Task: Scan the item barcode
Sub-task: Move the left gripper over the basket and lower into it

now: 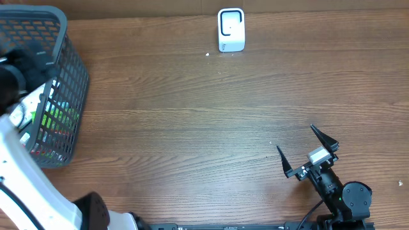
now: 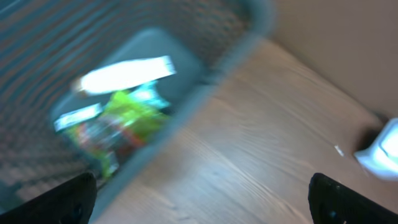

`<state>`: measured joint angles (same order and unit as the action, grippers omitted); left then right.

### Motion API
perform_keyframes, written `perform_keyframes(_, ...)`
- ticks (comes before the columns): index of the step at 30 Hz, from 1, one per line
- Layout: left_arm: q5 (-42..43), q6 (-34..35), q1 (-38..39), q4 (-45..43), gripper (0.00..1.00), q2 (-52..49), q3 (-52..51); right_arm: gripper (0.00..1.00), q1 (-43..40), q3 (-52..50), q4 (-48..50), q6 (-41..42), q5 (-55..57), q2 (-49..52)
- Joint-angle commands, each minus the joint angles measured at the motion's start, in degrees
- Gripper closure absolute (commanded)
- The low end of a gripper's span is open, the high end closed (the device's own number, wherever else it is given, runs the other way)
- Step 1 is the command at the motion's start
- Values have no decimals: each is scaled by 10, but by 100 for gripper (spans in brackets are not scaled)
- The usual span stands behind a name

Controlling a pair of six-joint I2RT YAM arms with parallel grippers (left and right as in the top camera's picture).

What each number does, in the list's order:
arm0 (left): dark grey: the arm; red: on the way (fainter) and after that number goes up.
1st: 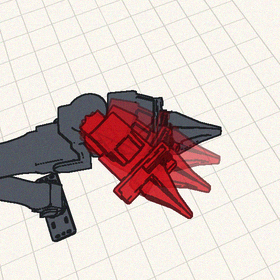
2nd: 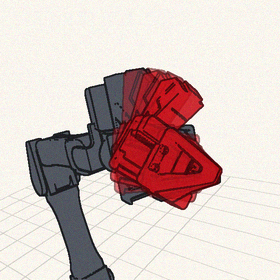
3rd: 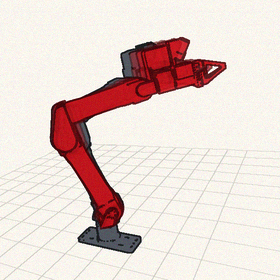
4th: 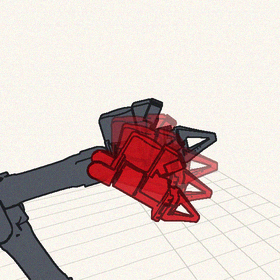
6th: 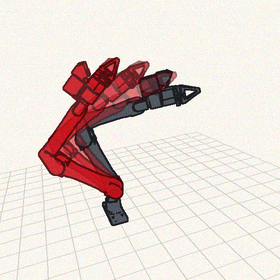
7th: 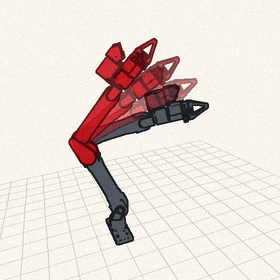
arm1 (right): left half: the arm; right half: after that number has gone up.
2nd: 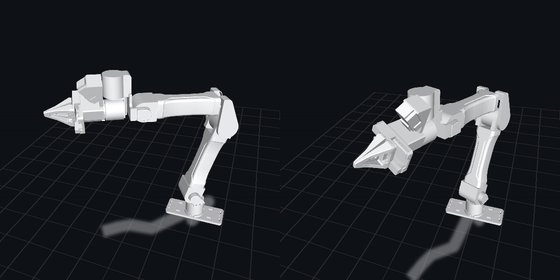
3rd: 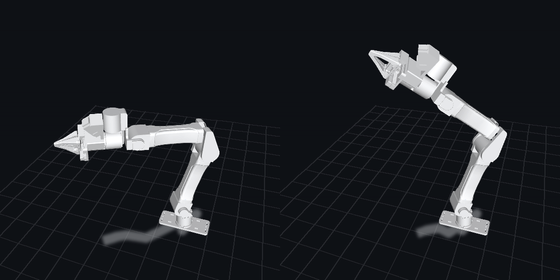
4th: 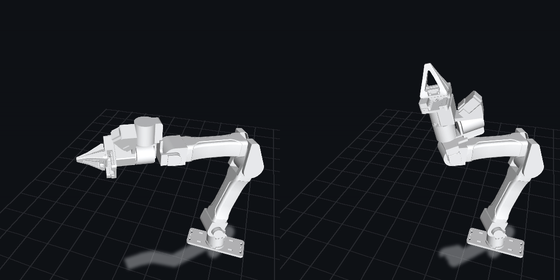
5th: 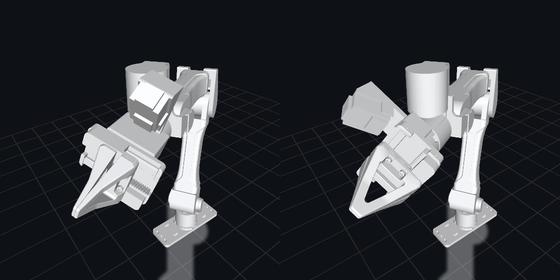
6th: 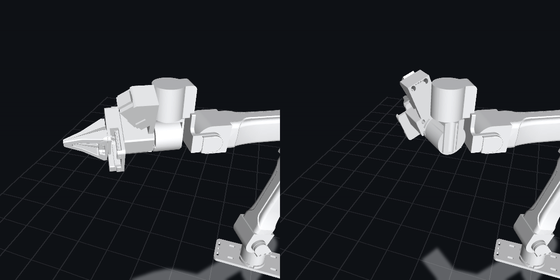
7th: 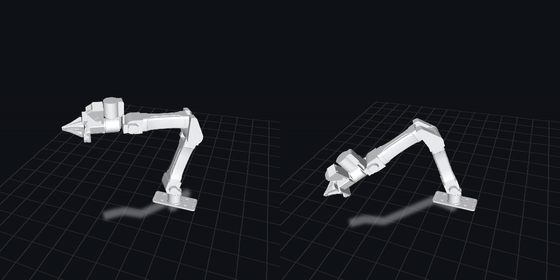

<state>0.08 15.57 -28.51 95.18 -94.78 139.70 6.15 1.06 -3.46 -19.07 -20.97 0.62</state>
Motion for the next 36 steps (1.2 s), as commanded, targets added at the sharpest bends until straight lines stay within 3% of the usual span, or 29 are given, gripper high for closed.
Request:
perform_keyframes(1,-20,59,-68,16,0,-35,10,0,4,-6,3,7,4,-5)
perform_keyframes(9,-31,79,-150,16,0,-106,-12,0,4,-6,3,7,4,-5)
perform_keyframes(28,-52,58,-138,16,0,-189,-29,0,4,-6,3,7,4,-5)
perform_keyframes(36,-67,58,-138,-55,0,-190,-151,0,4,-6,3,7,4,-5)
